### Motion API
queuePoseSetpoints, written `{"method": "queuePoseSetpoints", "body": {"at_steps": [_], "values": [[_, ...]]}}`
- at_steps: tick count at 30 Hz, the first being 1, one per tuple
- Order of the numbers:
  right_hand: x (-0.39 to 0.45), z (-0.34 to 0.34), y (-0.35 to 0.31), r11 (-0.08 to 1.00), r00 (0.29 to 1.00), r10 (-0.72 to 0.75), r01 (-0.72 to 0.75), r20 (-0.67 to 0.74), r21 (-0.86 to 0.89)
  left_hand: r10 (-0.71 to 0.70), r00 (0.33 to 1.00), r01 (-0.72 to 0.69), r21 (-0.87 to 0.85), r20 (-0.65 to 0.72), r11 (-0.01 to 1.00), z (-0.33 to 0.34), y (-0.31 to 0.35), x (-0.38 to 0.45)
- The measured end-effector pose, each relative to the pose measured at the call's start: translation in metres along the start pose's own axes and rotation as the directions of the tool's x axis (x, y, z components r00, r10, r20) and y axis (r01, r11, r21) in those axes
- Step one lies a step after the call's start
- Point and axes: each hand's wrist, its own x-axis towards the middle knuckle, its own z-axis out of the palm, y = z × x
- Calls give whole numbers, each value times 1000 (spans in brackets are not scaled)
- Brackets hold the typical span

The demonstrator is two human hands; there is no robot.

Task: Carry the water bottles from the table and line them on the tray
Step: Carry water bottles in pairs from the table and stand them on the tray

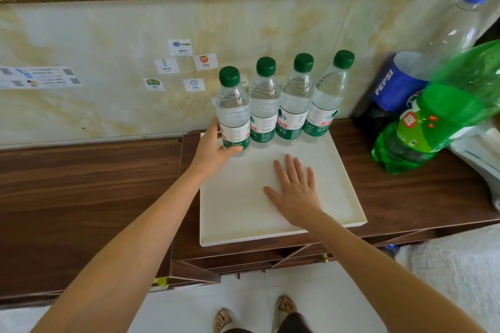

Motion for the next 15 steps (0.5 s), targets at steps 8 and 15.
{"method": "queuePoseSetpoints", "body": {"at_steps": [8,15], "values": [[2,4,1,1000,1000,-5,5,-25,7,-8,989,20,80,-150,997,8,4,13],[2,4,1,1000,1000,-5,5,-30,-3,-10,979,25,73,-203,997,14,1,11]]}}
